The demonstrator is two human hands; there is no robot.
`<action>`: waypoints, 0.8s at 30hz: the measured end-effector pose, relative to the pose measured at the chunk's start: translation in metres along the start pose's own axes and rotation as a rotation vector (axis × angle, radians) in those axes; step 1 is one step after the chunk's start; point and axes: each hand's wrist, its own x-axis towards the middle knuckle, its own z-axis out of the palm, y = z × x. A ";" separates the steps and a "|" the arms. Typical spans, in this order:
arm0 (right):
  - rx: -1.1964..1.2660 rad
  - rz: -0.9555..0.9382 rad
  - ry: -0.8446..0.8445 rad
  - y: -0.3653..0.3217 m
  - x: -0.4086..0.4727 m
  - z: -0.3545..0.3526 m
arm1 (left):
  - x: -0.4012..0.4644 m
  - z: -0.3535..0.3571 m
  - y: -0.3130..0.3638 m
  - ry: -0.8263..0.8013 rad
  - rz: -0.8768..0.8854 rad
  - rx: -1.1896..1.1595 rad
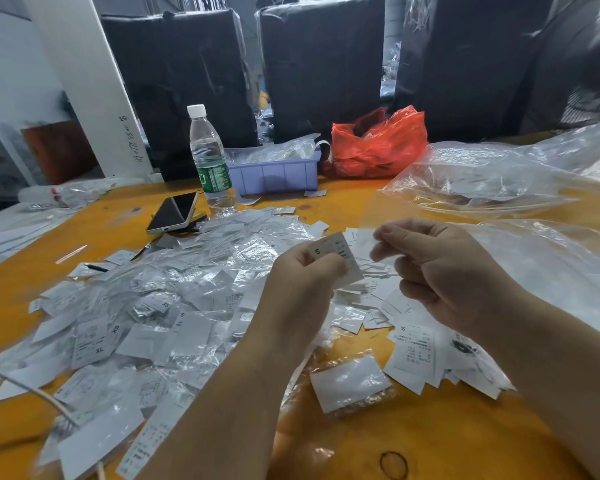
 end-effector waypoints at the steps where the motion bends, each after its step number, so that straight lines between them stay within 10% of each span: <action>1: -0.015 -0.012 0.009 0.000 0.000 0.000 | 0.000 0.000 0.000 0.000 0.007 0.008; 24: 0.006 -0.057 0.089 0.005 -0.002 0.004 | -0.007 0.007 -0.002 -0.303 0.136 0.268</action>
